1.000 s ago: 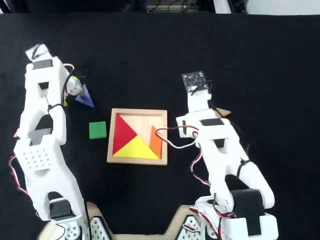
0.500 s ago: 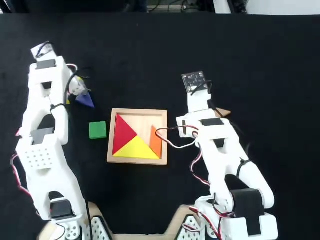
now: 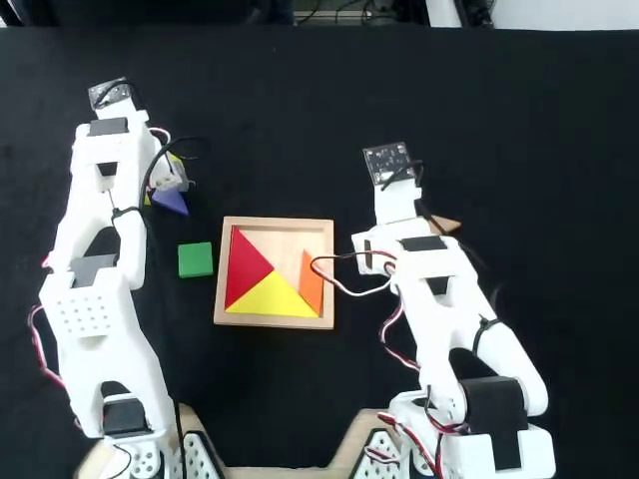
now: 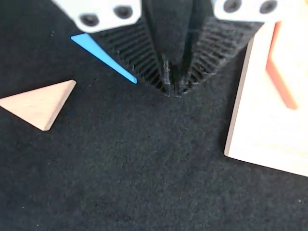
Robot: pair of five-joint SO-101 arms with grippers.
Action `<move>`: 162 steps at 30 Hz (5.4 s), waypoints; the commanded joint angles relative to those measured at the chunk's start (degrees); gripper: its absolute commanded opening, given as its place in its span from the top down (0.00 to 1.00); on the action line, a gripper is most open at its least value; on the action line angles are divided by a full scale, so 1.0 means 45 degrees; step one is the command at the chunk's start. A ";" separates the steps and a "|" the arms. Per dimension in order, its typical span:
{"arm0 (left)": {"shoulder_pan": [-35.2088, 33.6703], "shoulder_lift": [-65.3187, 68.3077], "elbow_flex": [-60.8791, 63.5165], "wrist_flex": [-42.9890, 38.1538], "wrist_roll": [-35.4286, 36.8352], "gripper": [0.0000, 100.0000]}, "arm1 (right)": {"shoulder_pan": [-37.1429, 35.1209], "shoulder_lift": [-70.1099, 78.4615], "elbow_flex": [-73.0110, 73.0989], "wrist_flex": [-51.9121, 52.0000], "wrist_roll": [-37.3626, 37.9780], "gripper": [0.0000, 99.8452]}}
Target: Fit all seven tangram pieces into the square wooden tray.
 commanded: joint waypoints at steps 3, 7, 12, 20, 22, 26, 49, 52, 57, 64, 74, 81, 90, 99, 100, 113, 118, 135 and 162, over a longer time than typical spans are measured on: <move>-0.0420 -0.0195 -0.0694 -0.0078 -0.1074 0.77 | 0.0117 0.0010 -0.1026 -0.0215 0.0020 0.99; -0.0498 -0.0195 -0.0576 -0.0078 -0.1895 0.77 | 0.0117 0.0010 -0.1026 -0.0215 0.0020 0.99; -0.0557 -0.0059 -0.0674 -0.0195 -0.1973 0.77 | 0.0117 0.0010 -0.1026 -0.0215 0.0020 0.99; -0.0557 0.2090 -0.2784 0.0742 -0.1973 0.77 | 0.0117 0.0010 -0.1026 -0.0215 0.0020 0.99; -0.0518 0.2501 -0.3897 0.1563 -0.1973 0.77 | 0.0117 0.0010 -0.1026 -0.0215 0.0020 0.99; -0.0420 0.3556 -0.5851 0.2598 -0.1973 0.77 | 0.0117 0.0010 -0.1026 -0.0215 0.0020 0.99; 0.0029 0.7834 -1.4545 0.6877 -0.3516 0.85 | 0.0117 0.0010 -0.1084 -0.0215 0.0020 0.99; -0.0029 0.8166 -1.4799 0.6877 -0.3536 0.86 | 0.0117 0.0010 -0.1065 -0.0215 0.0020 0.99; -0.0088 0.8264 -1.4877 0.6896 -0.4474 0.80 | 0.0117 0.0010 -0.1084 -0.0215 0.0020 0.99; -0.0010 0.8186 -1.4877 0.6896 -0.4825 0.90 | 0.0117 0.0029 -0.1104 -0.0215 0.0020 0.99; -0.0010 0.8049 -1.5053 0.7209 -0.4904 0.93 | 0.0137 0.0029 -0.1123 -0.0215 0.0020 0.99; 0.0596 0.5763 -1.4115 0.7228 -0.6115 0.93 | 0.0391 0.0029 -0.1065 -0.0547 0.0020 0.99; 0.1397 0.1211 -0.8723 0.7209 -1.1702 0.93 | 0.2286 -0.0088 -0.1182 -0.1192 -0.0391 0.99; 0.4230 -0.3614 -0.3429 0.7150 -1.6039 0.92 | 0.5333 0.0029 -0.1455 -0.2344 -0.2911 0.99; 0.4679 -0.4005 -0.3194 0.7131 -1.6293 0.90 | 0.5568 0.0029 -0.1455 -0.2364 -0.3087 0.99; 0.8508 -0.3927 0.0029 0.3438 -1.7074 0.83 | 0.6310 0.1280 -0.1866 -0.3145 -0.4415 0.99; 0.9055 -0.3419 0.1514 0.1719 -1.7153 0.83 | 0.6291 0.1280 -0.1924 -0.3145 -0.4415 0.99; 0.8352 -0.1485 0.1201 0.0117 -1.7739 0.83 | 0.6193 0.1280 -0.1924 -0.3145 -0.4415 0.99; 0.8332 -0.1641 -0.0830 0.1973 -1.7348 0.75 | 0.5919 0.1280 -0.1905 -0.3126 -0.4396 0.99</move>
